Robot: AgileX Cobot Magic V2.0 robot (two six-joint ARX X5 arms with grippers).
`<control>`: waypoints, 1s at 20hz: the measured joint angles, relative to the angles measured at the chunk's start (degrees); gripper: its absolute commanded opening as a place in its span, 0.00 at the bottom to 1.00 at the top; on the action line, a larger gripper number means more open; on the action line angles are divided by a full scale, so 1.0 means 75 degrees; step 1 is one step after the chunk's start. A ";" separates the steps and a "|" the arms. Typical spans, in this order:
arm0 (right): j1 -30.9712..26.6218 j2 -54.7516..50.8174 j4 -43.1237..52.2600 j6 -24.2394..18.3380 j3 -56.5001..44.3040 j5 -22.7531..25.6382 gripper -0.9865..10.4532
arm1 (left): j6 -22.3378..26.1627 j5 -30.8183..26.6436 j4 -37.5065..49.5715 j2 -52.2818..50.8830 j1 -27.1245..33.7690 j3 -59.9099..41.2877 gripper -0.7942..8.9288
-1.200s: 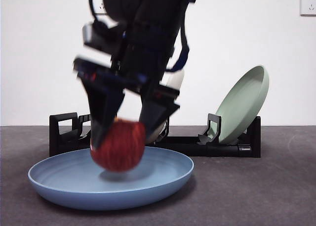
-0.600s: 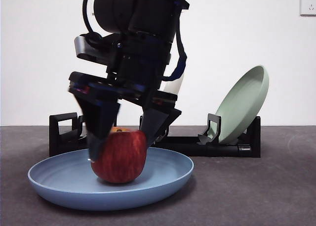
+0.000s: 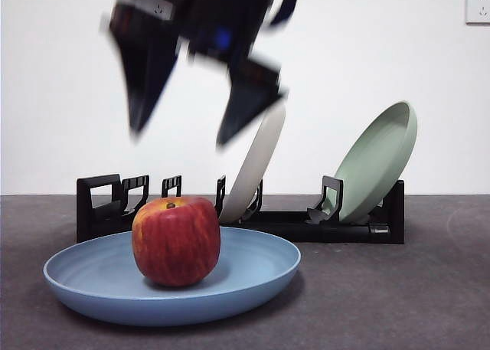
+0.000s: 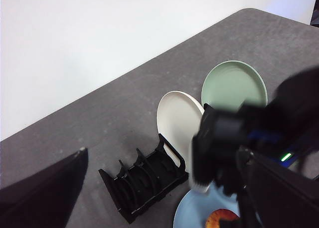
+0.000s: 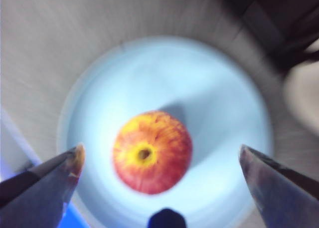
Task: Take the blue plate from the plate rack,put the plate on the table,take the apple from the table,put the apple in the plate
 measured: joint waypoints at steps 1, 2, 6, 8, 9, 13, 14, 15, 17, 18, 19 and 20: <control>-0.0067 -0.0452 -0.0093 -0.0023 0.0020 -0.0006 0.55 | 0.0000 0.0000 0.0000 0.0000 0.0000 0.0000 0.60; -0.0157 -0.0918 -0.0204 -0.0032 0.0035 -0.0006 0.55 | 0.0000 0.0003 0.0000 0.0000 0.0000 0.0000 0.60; -0.0731 -0.2795 -0.0399 -0.0050 0.0041 -0.0003 0.55 | 0.0000 0.0041 -0.0003 0.0000 0.0000 0.0000 0.59; -0.1000 -0.3652 -0.0466 -0.0050 0.0047 0.0026 0.49 | 0.0000 0.0050 -0.0003 0.0012 0.0000 0.0000 0.51; -0.1067 -0.4007 -0.0560 -0.0050 0.0070 0.0023 0.39 | 0.0000 0.0067 -0.0026 0.0029 0.0000 0.0000 0.40; -0.1180 -0.4747 -0.0970 -0.0117 0.0079 0.0020 0.08 | 0.0003 0.0096 -0.0376 0.0303 0.0000 0.0000 0.07; -0.1177 -0.4803 -0.1052 -0.0143 0.0079 0.0020 0.08 | 0.0006 0.0096 -0.0490 0.0396 0.0000 0.0000 0.07; -0.1177 -0.4832 -0.1131 -0.0154 0.0079 0.0003 0.08 | 0.0006 0.0099 -0.0545 0.0469 0.0000 0.0000 0.07; -0.1177 -0.4873 -0.1186 -0.0166 0.0035 -0.0020 0.08 | 0.0006 0.0318 -0.0533 0.0466 0.0000 -0.0090 0.07; -0.1177 -0.4940 -0.1081 -0.0163 -0.0102 -0.0023 0.08 | 0.0006 0.0449 -0.0440 0.0356 0.0000 -0.0289 0.07; -0.1177 -0.5033 -0.0927 -0.0157 -0.0306 -0.0032 0.08 | 0.0006 0.0469 -0.0289 0.0207 0.0000 -0.0557 0.07; -0.1177 -0.5167 -0.0691 -0.0146 -0.0627 -0.0035 0.08 | 0.0003 0.0478 0.0035 -0.0035 0.0000 -0.1014 0.07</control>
